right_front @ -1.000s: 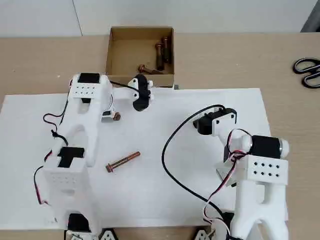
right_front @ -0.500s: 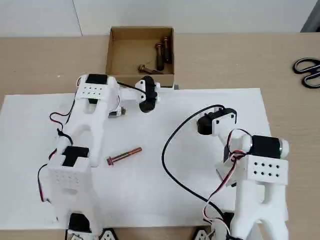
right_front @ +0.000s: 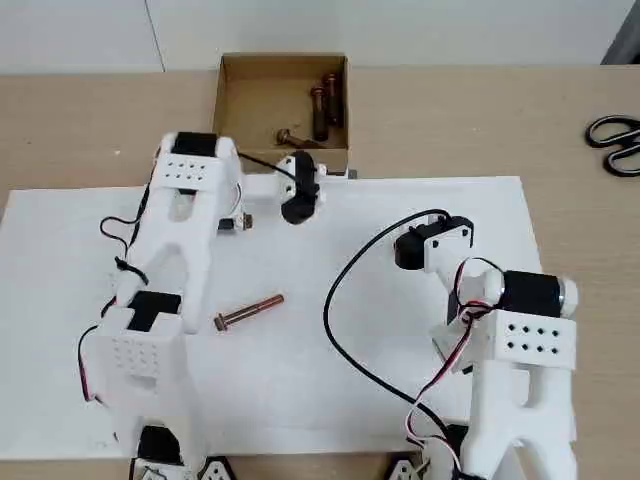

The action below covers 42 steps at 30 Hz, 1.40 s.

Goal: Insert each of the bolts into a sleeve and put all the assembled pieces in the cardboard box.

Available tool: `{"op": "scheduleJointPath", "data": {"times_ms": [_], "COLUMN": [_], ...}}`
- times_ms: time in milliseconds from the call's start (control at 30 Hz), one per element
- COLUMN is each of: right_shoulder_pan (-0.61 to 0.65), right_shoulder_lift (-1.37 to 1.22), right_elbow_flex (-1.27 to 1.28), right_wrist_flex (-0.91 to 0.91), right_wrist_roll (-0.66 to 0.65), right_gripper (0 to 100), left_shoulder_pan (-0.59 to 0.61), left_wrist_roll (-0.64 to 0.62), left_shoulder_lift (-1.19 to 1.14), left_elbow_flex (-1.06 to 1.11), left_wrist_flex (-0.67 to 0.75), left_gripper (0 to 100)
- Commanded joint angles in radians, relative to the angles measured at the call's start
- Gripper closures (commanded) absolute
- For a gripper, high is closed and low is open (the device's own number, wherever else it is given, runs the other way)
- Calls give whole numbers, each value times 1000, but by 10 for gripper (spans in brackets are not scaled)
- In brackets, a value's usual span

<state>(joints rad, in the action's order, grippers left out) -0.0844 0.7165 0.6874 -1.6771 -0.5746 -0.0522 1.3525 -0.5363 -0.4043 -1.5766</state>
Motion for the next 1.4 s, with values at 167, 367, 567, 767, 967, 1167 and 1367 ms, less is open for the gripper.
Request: {"op": "scheduleJointPath", "data": {"times_ms": [167, 367, 567, 767, 967, 1167, 1367], "right_shoulder_pan": [-4, -4, -4, -5, -10, -10, -4], "right_shoulder_lift": [22, 24, 182, 437, 610, 780, 1004], "right_elbow_flex": [-9, -12, -43, -49, -18, 103, 310], "right_wrist_flex": [5, 2, -5, -4, 5, 153, 311], "right_wrist_roll": [14, 12, 14, 32, 35, 181, 413], "right_gripper": [995, 995, 995, 995, 995, 996, 996], "left_shoulder_pan": [-5, -3, -26, -81, -109, -107, -109], "left_wrist_roll": [-58, -249, -532, -717, -832, -1106, -1330], "left_shoulder_lift": [20, 26, 238, 539, 832, 1096, 1359], "left_elbow_flex": [-337, -397, -364, -104, 180, 412, 773], "left_wrist_flex": [-173, -175, -175, -175, -152, 69, 295], "left_gripper": [994, 994, 994, 994, 994, 994, 994]}}
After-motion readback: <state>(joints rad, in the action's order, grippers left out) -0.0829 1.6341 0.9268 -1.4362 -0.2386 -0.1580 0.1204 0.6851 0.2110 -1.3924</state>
